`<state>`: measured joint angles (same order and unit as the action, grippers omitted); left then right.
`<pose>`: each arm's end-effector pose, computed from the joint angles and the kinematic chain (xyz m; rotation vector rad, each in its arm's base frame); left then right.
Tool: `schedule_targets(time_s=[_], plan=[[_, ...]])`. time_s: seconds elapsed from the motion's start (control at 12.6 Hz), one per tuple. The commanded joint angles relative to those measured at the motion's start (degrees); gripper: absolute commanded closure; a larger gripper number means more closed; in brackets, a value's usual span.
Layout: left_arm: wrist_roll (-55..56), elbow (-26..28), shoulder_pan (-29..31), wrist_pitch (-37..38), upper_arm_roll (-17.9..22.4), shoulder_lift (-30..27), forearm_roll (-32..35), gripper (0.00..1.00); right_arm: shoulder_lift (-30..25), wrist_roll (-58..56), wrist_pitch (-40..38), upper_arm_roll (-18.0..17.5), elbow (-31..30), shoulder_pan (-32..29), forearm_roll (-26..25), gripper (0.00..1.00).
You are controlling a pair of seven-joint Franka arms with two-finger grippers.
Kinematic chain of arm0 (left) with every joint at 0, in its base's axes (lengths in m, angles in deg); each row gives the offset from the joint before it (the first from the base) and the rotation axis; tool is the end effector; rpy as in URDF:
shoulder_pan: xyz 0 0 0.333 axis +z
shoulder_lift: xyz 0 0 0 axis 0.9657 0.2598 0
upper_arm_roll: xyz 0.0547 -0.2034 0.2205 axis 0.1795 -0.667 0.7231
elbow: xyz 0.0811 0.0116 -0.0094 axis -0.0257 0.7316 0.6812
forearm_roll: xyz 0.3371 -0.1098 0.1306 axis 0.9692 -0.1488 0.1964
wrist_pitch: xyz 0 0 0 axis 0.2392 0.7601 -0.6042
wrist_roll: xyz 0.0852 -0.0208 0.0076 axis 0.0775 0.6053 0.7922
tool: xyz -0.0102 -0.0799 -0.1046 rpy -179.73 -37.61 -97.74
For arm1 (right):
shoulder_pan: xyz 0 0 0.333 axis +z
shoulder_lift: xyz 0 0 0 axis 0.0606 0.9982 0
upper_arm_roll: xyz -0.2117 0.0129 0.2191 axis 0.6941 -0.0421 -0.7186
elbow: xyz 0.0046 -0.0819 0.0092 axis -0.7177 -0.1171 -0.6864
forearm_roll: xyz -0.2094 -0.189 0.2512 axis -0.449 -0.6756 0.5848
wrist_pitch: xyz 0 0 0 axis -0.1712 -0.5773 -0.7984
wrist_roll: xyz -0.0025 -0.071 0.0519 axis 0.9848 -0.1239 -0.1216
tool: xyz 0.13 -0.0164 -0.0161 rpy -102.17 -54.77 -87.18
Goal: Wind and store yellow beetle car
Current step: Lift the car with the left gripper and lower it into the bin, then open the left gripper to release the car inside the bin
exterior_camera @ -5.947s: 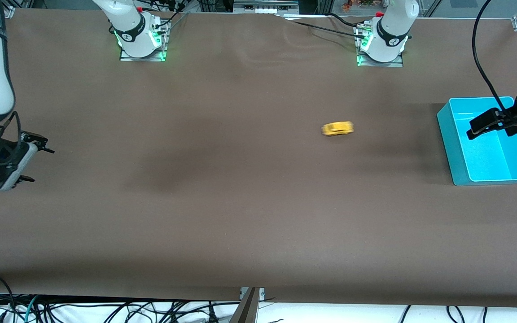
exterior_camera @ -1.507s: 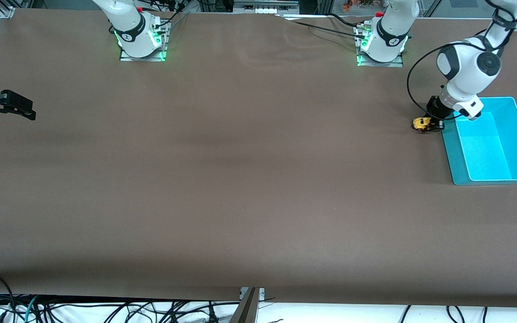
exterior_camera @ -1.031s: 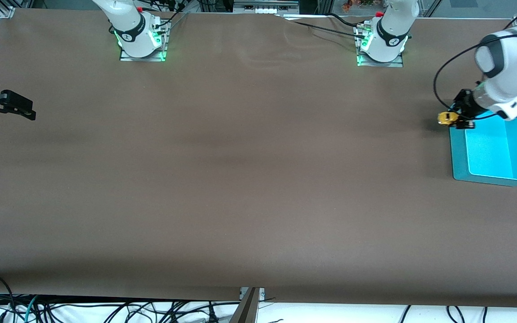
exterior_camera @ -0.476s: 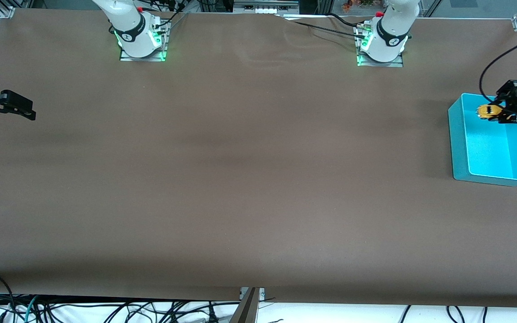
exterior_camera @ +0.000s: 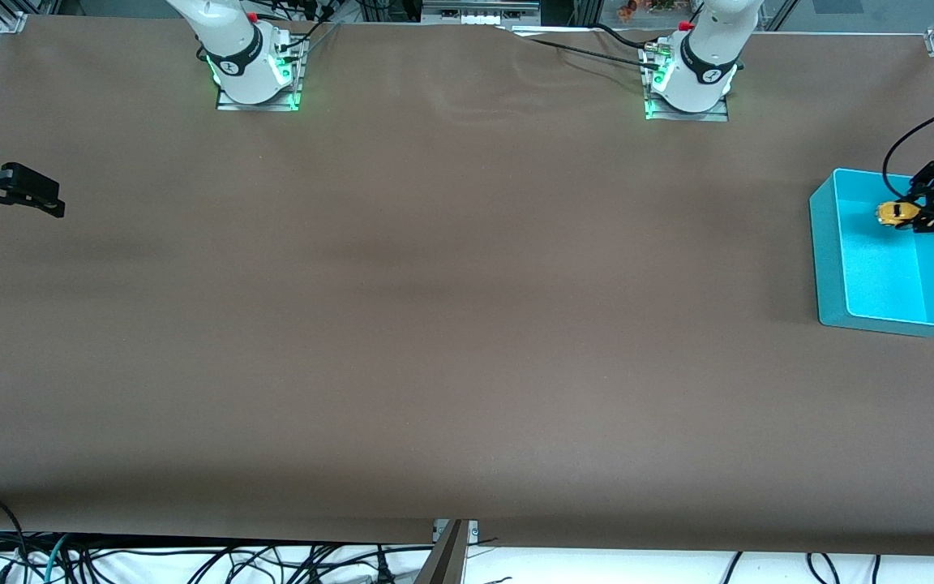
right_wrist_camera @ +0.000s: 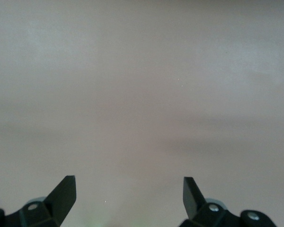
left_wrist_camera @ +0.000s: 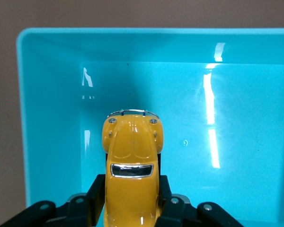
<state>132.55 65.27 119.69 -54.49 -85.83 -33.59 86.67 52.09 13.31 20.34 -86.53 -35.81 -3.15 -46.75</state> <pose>0.3925 0.3243 0.2471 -2.2590 -2.1165 0.1117 0.5691 -0.0231 0.5739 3.0794 0.1210 -0.1182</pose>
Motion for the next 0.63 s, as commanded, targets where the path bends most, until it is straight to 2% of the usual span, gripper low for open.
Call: schedule_targets(time_s=[0.0,0.32,0.48,0.56], plan=[[0.1,5.3,1.0,-7.4,-0.7,-0.2,1.1,1.0,-0.1,0.7,-0.2,-0.2,0.2,-0.2,-0.2,0.0],[0.6,13.6,2.3,-16.8,-0.8,-0.7,1.1,1.0,-0.1,0.7,-0.2,-0.2,0.2,-0.2,-0.1,0.0],[4.6,14.9,2.0,-17.3,-1.6,-1.7,1.1,1.0,-0.1,0.7,-0.2,-0.2,0.2,-0.1,-0.2,0.0],[7.8,15.4,1.9,-17.3,-3.6,-1.7,1.1,1.0,-0.1,0.7,-0.2,-0.2,0.2,-0.1,-0.2,0.0]])
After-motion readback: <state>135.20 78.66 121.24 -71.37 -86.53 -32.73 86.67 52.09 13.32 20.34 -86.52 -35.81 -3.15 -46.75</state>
